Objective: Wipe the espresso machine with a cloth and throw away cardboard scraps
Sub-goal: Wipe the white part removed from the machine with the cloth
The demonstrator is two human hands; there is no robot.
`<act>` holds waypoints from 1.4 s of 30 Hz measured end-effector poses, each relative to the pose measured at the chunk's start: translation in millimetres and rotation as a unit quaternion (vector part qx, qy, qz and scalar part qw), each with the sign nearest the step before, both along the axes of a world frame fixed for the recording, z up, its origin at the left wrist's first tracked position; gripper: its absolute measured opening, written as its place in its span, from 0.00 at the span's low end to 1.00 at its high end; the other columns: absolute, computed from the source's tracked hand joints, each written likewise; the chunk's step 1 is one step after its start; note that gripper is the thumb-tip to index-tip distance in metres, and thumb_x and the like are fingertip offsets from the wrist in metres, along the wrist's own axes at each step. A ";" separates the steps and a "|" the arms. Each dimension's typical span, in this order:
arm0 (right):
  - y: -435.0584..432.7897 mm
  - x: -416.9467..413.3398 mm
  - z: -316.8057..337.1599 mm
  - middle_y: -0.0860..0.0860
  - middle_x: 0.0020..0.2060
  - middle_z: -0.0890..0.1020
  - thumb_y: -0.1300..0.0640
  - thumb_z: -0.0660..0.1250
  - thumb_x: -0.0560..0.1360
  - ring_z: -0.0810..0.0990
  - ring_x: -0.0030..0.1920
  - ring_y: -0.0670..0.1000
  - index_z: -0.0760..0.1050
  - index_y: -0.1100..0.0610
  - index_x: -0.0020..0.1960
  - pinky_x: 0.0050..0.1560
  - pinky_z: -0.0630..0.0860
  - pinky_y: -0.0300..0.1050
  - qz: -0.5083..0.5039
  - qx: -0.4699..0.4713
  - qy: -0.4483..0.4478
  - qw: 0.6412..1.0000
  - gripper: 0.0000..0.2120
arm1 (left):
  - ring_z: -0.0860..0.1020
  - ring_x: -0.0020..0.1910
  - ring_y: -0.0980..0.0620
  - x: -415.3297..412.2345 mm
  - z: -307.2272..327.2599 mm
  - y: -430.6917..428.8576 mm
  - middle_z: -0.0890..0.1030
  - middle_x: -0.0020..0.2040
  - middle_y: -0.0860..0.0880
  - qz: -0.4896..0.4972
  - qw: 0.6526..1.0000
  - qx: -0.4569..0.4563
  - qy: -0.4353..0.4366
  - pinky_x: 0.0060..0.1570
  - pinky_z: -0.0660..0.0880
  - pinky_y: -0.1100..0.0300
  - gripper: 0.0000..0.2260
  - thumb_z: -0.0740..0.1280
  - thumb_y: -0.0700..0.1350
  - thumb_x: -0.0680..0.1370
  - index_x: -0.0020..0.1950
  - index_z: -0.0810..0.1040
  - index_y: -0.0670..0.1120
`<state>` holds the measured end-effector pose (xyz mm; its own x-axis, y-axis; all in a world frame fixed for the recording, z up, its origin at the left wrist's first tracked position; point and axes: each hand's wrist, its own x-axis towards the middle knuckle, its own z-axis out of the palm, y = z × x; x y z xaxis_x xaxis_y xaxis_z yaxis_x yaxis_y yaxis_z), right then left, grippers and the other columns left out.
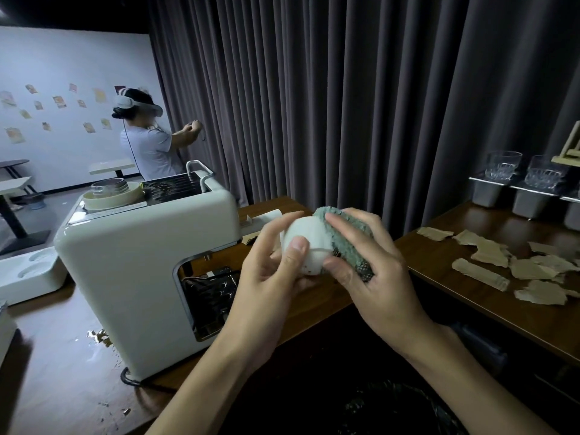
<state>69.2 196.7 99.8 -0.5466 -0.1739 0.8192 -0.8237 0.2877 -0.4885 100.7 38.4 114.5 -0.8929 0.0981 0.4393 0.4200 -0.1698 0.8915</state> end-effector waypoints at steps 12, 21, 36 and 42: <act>-4.2 -2.1 3.1 0.48 0.67 0.71 0.52 0.63 0.78 0.70 0.70 0.48 0.69 0.50 0.70 0.65 0.72 0.39 0.056 -0.050 -0.058 0.995 0.21 | 0.79 0.62 0.39 0.3 -7.6 5.4 0.78 0.66 0.42 -0.065 0.986 0.139 -0.064 0.62 0.75 0.41 0.17 0.62 0.51 0.80 0.69 0.72 0.56; -1.7 2.2 -0.3 0.53 0.63 0.72 0.57 0.68 0.77 0.72 0.66 0.50 0.73 0.58 0.69 0.63 0.74 0.42 -0.026 0.043 0.056 0.997 0.21 | 0.82 0.54 0.48 0.1 2.2 -3.4 0.82 0.55 0.46 0.068 0.992 -0.104 0.011 0.53 0.81 0.52 0.17 0.65 0.59 0.77 0.63 0.73 0.54; -6.9 2.6 1.2 0.46 0.67 0.69 0.49 0.62 0.79 0.69 0.70 0.49 0.69 0.52 0.71 0.64 0.72 0.41 0.030 -0.015 0.017 0.999 0.21 | 0.80 0.52 0.43 4.9 -3.5 8.4 0.81 0.54 0.46 0.038 0.999 0.035 0.015 0.55 0.77 0.37 0.12 0.64 0.53 0.79 0.61 0.71 0.53; -4.8 3.3 -3.3 0.48 0.62 0.73 0.52 0.66 0.76 0.73 0.67 0.47 0.71 0.51 0.69 0.62 0.74 0.41 0.047 -0.081 -0.063 0.994 0.22 | 0.79 0.59 0.41 4.9 -0.9 6.7 0.77 0.61 0.40 0.031 0.998 0.041 -0.028 0.61 0.75 0.34 0.13 0.62 0.56 0.79 0.63 0.73 0.55</act>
<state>72.5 191.9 96.5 -0.6347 -0.1008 0.7662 -0.7721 0.1230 -0.6235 105.6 45.1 113.7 -0.9195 0.0085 0.3930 0.3818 -0.2182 0.8981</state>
